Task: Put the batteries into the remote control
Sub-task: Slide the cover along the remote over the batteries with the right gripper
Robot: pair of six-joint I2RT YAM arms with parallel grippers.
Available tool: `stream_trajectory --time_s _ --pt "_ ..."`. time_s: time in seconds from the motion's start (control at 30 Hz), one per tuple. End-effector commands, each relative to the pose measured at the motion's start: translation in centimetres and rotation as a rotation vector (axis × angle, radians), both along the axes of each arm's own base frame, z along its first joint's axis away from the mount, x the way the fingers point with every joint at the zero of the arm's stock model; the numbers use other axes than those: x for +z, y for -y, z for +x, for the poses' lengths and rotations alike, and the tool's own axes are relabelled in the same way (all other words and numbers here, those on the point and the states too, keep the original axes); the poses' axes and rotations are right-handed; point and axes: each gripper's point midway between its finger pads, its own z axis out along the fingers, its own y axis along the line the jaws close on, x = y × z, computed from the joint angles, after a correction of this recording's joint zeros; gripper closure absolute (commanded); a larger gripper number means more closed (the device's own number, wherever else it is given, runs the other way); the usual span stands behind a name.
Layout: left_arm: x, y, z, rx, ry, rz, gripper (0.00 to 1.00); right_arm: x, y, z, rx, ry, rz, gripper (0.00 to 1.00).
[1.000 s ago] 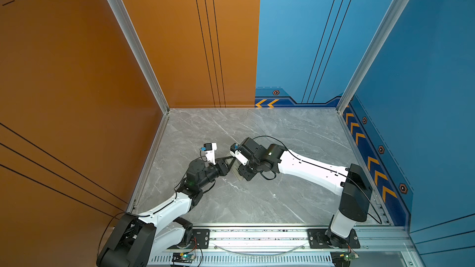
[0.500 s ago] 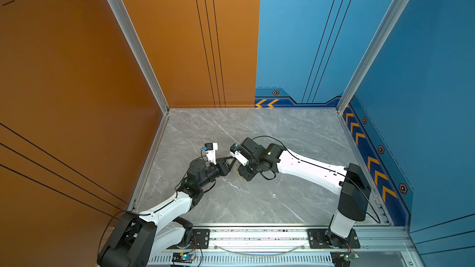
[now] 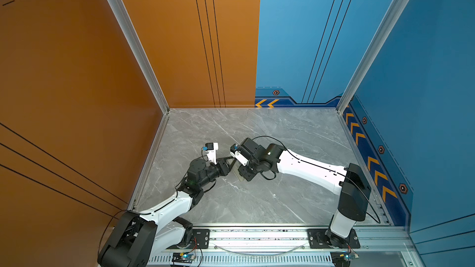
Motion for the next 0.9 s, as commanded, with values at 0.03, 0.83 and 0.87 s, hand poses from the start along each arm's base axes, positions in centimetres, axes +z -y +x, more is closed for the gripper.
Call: stream_trajectory --time_s 0.03,0.83,0.87 --pt "2.82 2.17 -1.39 -0.133 0.062 -0.054 1.00 1.41 -1.24 1.11 0.011 0.052 0.043 0.85" --pt "2.88 2.14 -1.49 -0.136 0.064 -0.055 1.00 2.01 -1.43 0.85 0.021 0.056 0.060 0.75" --pt "2.84 2.14 -1.49 -0.136 0.063 -0.055 1.00 2.00 -1.39 0.84 0.020 0.056 0.059 0.75"
